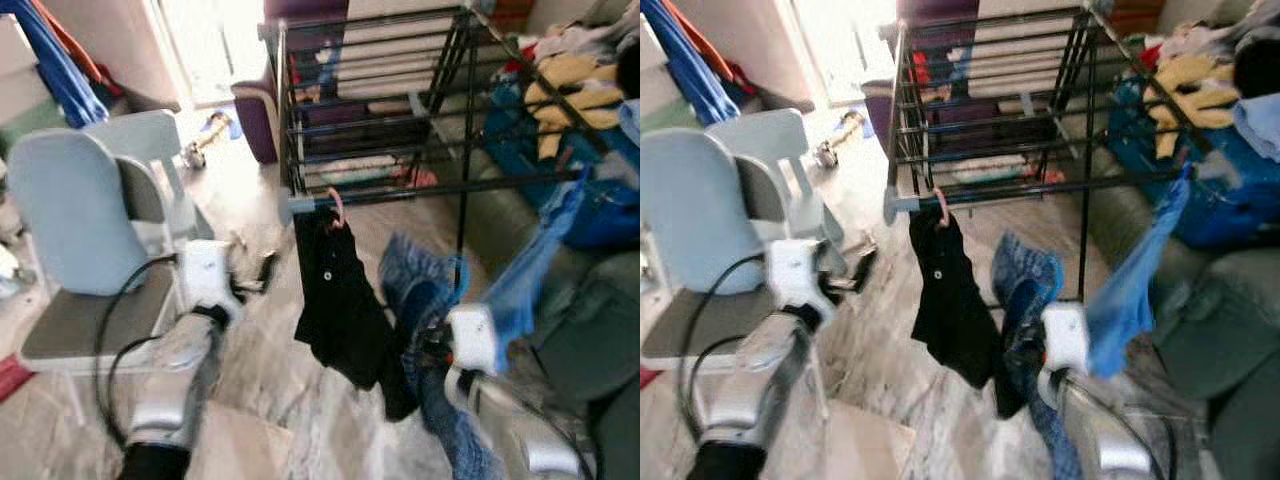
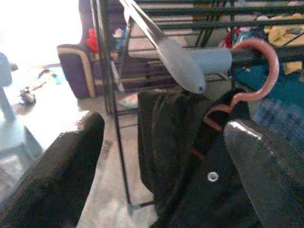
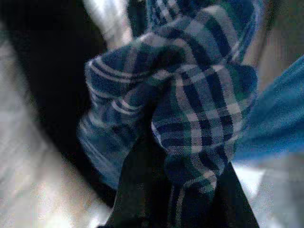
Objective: Hang hanger
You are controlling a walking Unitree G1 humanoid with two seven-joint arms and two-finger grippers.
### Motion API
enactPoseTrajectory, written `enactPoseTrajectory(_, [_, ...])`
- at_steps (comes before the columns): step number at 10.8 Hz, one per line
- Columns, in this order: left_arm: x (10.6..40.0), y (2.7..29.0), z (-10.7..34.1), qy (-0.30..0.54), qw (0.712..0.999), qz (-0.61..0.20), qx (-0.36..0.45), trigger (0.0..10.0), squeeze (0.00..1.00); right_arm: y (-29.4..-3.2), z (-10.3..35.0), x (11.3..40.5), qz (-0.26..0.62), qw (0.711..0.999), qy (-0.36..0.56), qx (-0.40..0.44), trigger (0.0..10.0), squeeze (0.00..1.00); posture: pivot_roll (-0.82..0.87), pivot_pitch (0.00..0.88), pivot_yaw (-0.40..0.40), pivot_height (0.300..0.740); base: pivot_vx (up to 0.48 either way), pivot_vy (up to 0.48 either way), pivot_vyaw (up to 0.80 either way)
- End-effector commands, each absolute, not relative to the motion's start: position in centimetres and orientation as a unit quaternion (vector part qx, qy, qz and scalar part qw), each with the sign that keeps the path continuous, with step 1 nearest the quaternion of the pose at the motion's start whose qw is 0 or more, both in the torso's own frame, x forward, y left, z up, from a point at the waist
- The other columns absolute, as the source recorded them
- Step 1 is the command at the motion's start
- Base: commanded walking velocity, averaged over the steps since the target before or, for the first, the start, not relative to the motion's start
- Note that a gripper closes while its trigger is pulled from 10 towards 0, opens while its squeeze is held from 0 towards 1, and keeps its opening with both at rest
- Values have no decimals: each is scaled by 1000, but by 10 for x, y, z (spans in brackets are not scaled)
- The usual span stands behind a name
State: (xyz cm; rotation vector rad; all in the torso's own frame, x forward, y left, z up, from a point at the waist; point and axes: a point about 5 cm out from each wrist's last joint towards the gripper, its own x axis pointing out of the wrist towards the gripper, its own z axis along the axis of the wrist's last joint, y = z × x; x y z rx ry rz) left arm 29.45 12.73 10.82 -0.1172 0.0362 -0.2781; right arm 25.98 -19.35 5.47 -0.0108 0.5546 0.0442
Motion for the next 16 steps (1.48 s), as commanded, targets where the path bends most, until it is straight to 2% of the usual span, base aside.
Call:
enactPoseTrajectory(1, [295, 136, 112, 11, 990, -135, -42, 10000, 0, -197, 73, 274, -2, 974, 226, -7, 10000, 0, -191, 0, 85, 740, 439, 0, 0])
enactPoseTrajectory(4, [294, 133, 111, 13, 989, -137, -53, 10000, 0, -208, 89, 288, -11, 980, 194, -42, 10000, 0, -188, 0, 82, 740, 444, 0, 0])
enactPoseTrajectory(9, [291, 127, 107, 33, 987, -145, -67, 10000, 0, -241, 92, 304, -42, 974, 218, -43, 10000, 0, -184, 0, 76, 740, 0, 0, 0])
enactPoseTrajectory(11, [290, 125, 105, 40, 986, -147, -70, 10000, 0, -255, 97, 315, -30, 968, 247, -31, 10000, 0, -187, 0, 73, 740, 0, 0, 0])
enactPoseTrajectory(14, [288, 121, 102, 54, 984, -155, -72, 10000, 0, -276, 80, 311, -63, 949, 301, 70, 10000, 0, -183, 0, 68, 740, 0, 0, 0])
enactPoseTrajectory(16, [288, 119, 101, 56, 983, -161, -71, 10000, 0, -281, 76, 312, -58, 944, 319, 66, 10000, 0, -183, 0, 69, 740, 0, 0, 0])
